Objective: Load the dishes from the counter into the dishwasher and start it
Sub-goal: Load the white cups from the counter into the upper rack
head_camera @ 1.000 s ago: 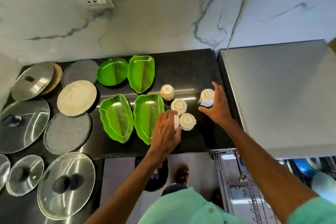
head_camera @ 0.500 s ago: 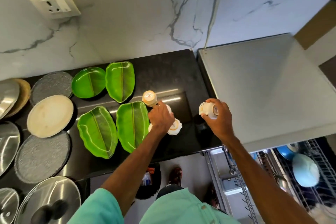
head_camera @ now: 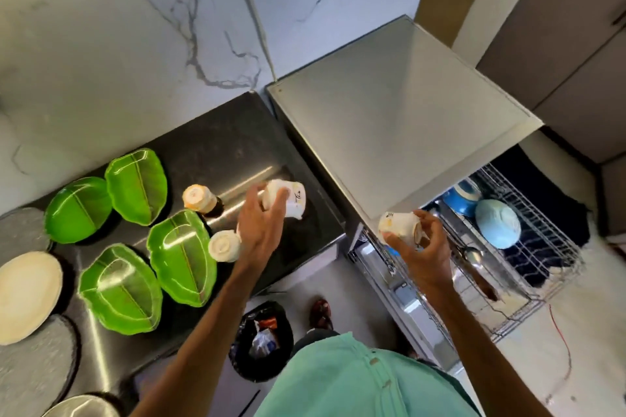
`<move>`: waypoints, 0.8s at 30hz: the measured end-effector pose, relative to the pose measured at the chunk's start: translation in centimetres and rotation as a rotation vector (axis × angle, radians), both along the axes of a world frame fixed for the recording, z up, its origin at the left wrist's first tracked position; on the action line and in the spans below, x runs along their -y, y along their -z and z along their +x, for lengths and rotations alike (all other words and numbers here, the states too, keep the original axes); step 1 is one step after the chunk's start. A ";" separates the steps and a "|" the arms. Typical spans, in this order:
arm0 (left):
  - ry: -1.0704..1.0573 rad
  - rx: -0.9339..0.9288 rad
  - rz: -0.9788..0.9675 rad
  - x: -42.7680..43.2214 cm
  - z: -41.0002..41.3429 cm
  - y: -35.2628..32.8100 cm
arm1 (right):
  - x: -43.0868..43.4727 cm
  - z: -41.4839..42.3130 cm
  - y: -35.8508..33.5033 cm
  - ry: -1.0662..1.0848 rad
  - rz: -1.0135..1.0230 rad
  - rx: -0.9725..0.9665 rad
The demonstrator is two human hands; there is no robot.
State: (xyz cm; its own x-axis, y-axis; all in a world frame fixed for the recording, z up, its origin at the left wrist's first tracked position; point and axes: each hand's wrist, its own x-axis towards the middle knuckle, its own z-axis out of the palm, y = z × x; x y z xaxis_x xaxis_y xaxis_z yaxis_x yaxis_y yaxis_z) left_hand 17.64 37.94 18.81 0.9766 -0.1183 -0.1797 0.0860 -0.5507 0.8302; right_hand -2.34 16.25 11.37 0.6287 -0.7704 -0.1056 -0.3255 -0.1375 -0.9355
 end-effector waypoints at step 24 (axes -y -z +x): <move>0.274 -0.434 0.109 26.4 -28.5 23.7 | 17.0 -25.4 23.1 -0.025 -0.051 -0.455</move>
